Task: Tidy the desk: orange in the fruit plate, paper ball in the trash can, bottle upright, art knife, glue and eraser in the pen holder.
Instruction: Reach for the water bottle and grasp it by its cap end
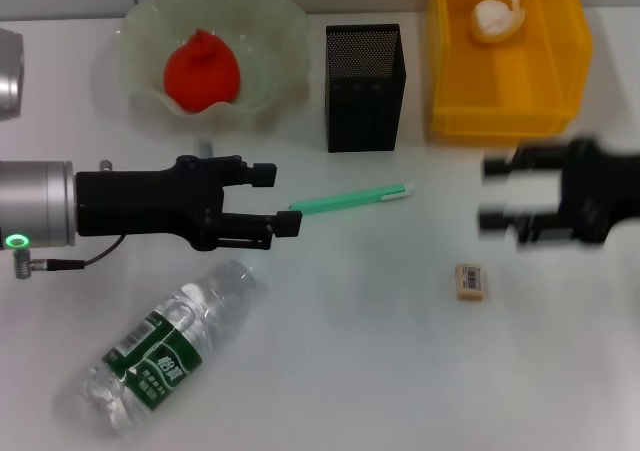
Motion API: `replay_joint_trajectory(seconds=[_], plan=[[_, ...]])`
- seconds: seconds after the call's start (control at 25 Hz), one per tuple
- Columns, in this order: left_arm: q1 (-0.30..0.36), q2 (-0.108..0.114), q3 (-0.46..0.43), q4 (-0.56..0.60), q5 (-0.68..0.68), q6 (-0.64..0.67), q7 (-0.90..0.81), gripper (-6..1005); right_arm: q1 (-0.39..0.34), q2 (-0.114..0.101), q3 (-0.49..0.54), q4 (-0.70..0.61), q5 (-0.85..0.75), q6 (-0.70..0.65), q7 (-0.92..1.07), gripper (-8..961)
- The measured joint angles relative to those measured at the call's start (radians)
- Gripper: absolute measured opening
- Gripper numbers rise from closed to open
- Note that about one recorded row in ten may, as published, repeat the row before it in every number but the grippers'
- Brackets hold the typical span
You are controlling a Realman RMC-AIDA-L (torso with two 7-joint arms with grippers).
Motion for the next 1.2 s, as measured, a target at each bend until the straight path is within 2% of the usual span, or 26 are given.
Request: replay_joint_trajectory(seconds=[0.12, 0.2, 0.4, 0.44, 0.56, 0.64, 0.68, 0.76, 0.96, 1.2], plan=[[-0.003, 0.011, 0.009, 0.035, 0.027, 0.007, -0.077, 842, 0.012, 0.031, 0.0, -0.002, -0.125, 0.025, -0.008, 712], [-0.006, 0.012, 0.009, 0.076, 0.072, 0.011, -0.145, 841, 0.019, 0.042, 0.0, 0.0, -0.165, 0.043, -0.011, 712], [-0.05, -0.008, 0.01, 0.26, 0.326, 0.025, -0.473, 837, 0.02, 0.049, 0.003, -0.002, -0.181, 0.049, -0.021, 713], [-0.05, -0.008, 0.01, 0.26, 0.326, 0.025, -0.473, 837, 0.019, 0.049, 0.005, -0.002, -0.181, 0.048, -0.021, 713], [-0.115, -0.035, 0.01, 0.327, 0.525, 0.045, -0.676, 834, 0.017, 0.047, 0.01, -0.003, -0.183, 0.045, -0.021, 712], [-0.123, -0.039, 0.01, 0.332, 0.548, 0.048, -0.695, 833, 0.017, 0.045, 0.01, -0.004, -0.184, 0.046, -0.023, 711], [-0.156, -0.058, 0.01, 0.344, 0.619, 0.066, -0.737, 832, 0.017, 0.045, 0.01, -0.004, -0.184, 0.046, -0.023, 711], [-0.171, -0.065, 0.015, 0.345, 0.639, 0.077, -0.752, 831, 0.017, 0.044, 0.01, -0.004, -0.184, 0.047, -0.027, 712], [-0.188, -0.069, 0.066, 0.345, 0.668, 0.063, -0.797, 827, 0.017, 0.042, 0.012, -0.004, -0.184, 0.042, -0.035, 712], [-0.191, -0.07, 0.079, 0.34, 0.674, 0.048, -0.799, 822, 0.017, 0.042, 0.013, -0.004, -0.182, 0.037, -0.035, 711]])
